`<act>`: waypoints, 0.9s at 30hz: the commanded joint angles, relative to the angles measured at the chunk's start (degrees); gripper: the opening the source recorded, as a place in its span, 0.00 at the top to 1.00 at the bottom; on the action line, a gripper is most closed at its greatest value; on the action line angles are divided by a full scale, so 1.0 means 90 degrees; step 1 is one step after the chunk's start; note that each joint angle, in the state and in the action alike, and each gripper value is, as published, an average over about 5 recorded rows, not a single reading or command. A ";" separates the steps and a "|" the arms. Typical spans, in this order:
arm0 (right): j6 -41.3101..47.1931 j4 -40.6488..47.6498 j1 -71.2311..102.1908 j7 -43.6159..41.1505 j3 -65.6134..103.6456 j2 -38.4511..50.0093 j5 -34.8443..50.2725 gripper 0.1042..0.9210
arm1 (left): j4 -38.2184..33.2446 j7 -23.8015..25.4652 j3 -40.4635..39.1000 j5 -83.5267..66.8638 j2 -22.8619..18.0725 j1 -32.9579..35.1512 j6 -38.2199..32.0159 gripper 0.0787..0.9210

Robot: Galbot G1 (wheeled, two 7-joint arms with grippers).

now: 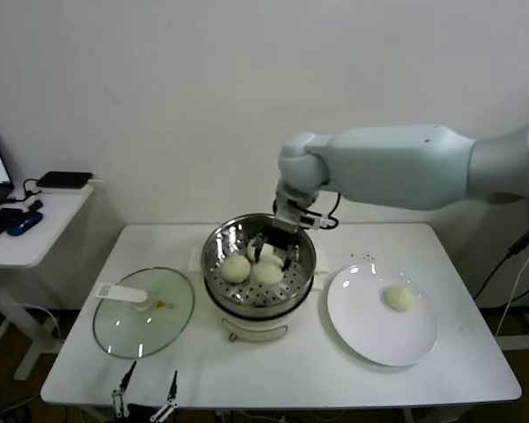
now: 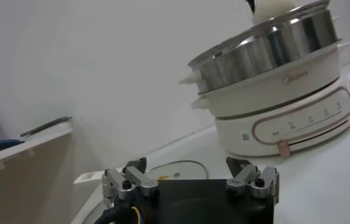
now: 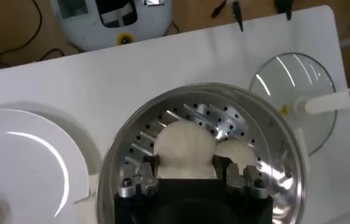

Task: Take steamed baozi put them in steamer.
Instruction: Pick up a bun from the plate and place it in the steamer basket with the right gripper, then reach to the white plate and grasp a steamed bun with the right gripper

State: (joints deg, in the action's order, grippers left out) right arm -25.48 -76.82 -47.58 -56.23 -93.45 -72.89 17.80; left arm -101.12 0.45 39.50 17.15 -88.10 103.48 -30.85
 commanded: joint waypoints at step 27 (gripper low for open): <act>-0.0530 0.0633 -0.0484 -0.0328 -0.0724 0.0524 0.0775 0.12 | 0.0033 0.0004 -0.0019 -0.0016 0.0027 -0.0023 -0.0023 0.12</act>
State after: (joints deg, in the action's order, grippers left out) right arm -30.30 -71.18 -41.84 -55.54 -92.27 -74.16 13.84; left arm -100.93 0.43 39.41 16.92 -88.08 103.25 -31.08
